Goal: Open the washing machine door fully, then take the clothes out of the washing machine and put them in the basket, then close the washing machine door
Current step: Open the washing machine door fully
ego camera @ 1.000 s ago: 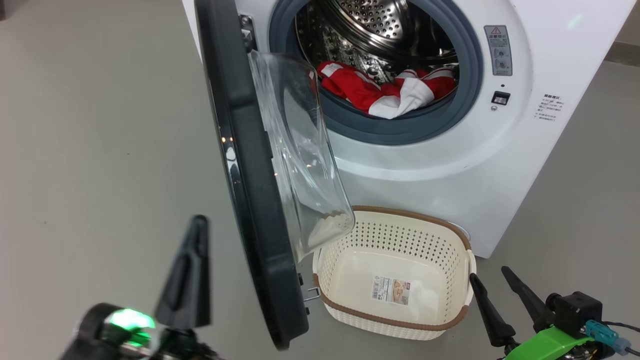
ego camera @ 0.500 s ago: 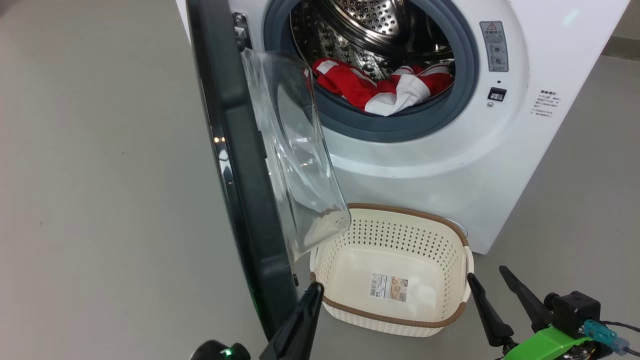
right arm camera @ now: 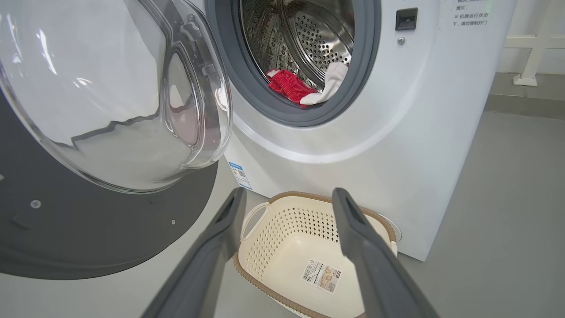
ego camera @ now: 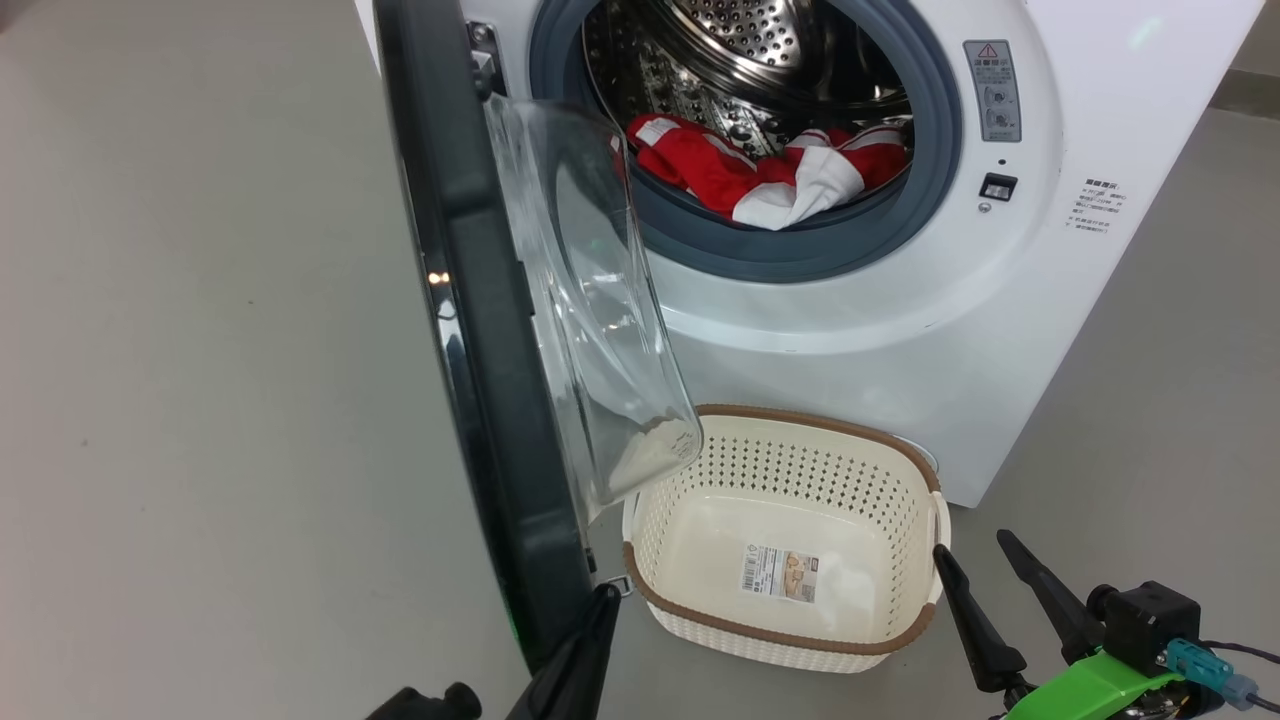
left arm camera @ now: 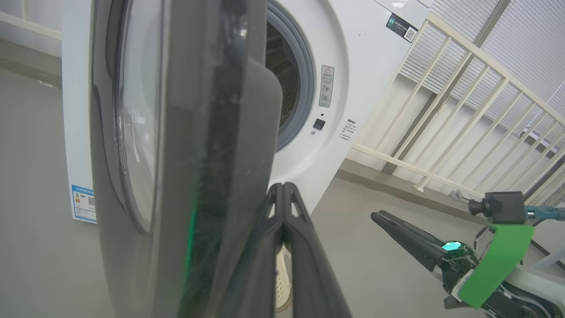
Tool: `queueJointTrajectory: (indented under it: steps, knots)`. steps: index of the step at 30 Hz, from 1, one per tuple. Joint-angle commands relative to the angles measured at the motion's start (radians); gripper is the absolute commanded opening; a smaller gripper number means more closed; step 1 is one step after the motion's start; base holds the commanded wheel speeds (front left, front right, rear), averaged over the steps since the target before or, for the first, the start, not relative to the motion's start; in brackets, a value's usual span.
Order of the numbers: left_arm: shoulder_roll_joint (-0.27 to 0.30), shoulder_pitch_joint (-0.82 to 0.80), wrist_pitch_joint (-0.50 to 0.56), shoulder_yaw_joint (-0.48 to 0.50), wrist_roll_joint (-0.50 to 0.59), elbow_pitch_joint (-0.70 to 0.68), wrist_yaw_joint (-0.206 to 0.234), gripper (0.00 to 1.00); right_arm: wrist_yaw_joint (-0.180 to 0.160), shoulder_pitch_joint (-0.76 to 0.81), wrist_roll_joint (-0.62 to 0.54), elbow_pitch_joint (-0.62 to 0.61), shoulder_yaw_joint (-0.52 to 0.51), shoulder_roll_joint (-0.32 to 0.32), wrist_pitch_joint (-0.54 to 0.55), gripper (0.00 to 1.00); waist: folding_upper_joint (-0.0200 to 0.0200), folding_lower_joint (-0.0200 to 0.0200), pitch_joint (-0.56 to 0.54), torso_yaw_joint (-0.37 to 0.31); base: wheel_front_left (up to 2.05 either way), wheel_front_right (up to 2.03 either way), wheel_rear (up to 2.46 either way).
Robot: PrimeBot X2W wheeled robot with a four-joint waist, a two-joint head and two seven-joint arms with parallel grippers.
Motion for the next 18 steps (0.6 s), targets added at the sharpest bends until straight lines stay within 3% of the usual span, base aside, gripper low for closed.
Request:
queueJointTrajectory:
  steps: [1, 9, 18]
  knots:
    - [0.001, -0.027, -0.005, 0.041, -0.013, -0.018, 0.011, 0.0, 0.007, -0.028, -0.004, -0.027, 0.016, -0.008, -0.009, 1.0, 0.0, 0.0, 0.0, 0.001, 0.0, 0.0, 0.0]
    - [0.001, -0.024, -0.005, 0.101, -0.014, -0.002, 0.016, 0.0, 0.007, -0.028, -0.004, -0.029, 0.015, -0.005, -0.009, 1.0, 0.0, 0.0, 0.002, 0.01, 0.0, 0.0, 0.0]
    - [0.001, -0.007, -0.005, 0.236, 0.018, -0.002, 0.042, 0.0, 0.007, -0.029, -0.003, -0.031, 0.012, -0.003, -0.009, 1.0, 0.0, 0.0, 0.011, 0.021, 0.0, 0.0, 0.0]
